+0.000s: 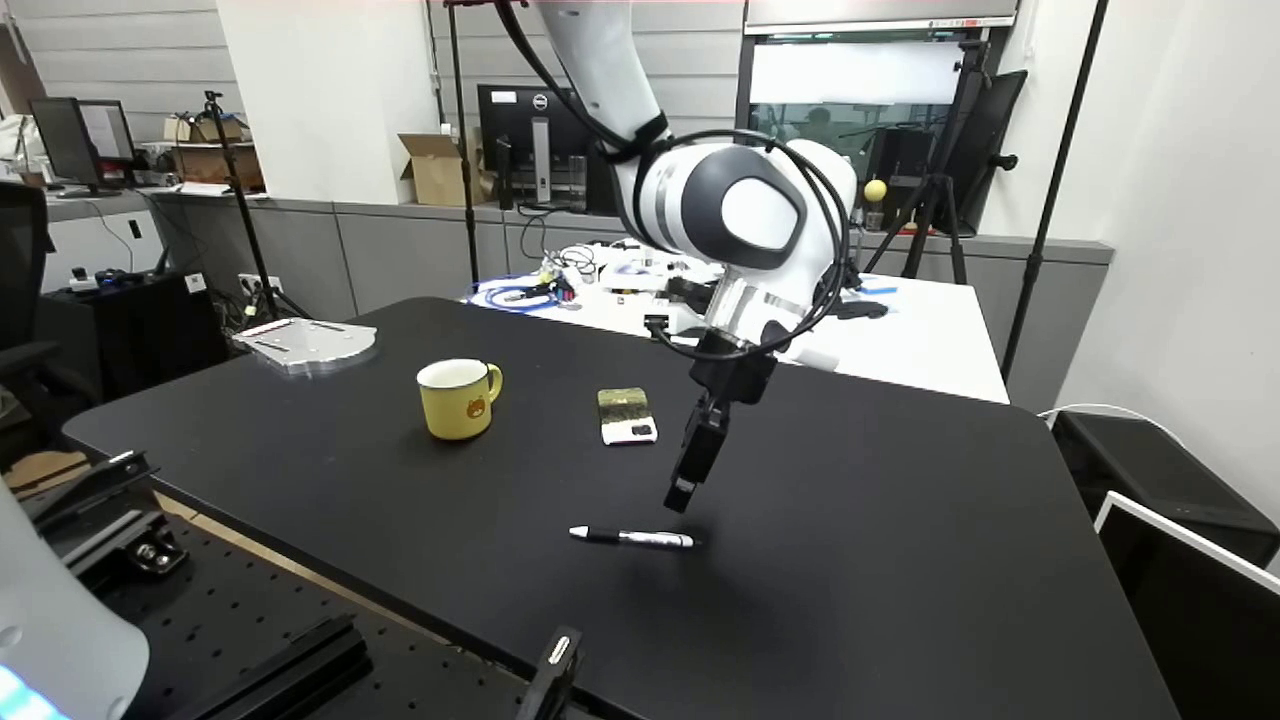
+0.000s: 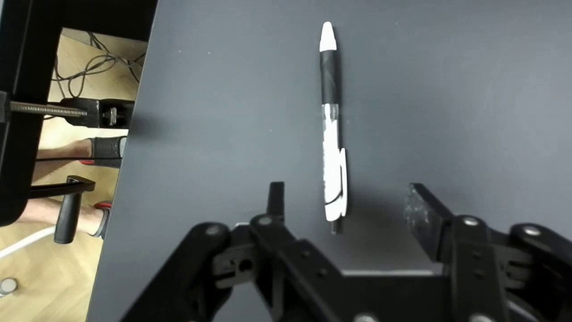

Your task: Take the white pen out of the yellow mug

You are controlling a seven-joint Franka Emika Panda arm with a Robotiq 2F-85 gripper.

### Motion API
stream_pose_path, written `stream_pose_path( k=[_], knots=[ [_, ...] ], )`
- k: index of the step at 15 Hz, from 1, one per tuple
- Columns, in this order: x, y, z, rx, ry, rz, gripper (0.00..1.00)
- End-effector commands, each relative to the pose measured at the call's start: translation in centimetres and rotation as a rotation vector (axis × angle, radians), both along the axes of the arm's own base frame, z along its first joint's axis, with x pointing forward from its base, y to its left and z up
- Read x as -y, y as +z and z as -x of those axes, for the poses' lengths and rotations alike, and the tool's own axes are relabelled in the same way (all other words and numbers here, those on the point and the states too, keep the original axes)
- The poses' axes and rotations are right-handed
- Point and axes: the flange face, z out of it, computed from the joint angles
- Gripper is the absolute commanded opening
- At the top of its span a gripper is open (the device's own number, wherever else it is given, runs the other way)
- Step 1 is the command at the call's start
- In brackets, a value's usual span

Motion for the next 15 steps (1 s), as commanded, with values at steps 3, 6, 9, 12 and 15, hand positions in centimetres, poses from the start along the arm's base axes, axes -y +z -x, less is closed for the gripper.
stream_pose_path(
  k=[3,6,9,12,15],
  knots=[
    [-2.0,5.9,-2.8,0.055,0.075,0.116,1.0],
    [-3.6,8.6,-3.9,0.094,0.136,0.215,1.0],
    [-5.6,10.9,-4.6,0.146,0.157,0.271,1.0],
    [-5.7,10.6,-5.6,0.152,0.18,0.261,1.0],
    [-6.2,10.8,-5.7,0.158,0.185,0.256,1.0]
  ],
)
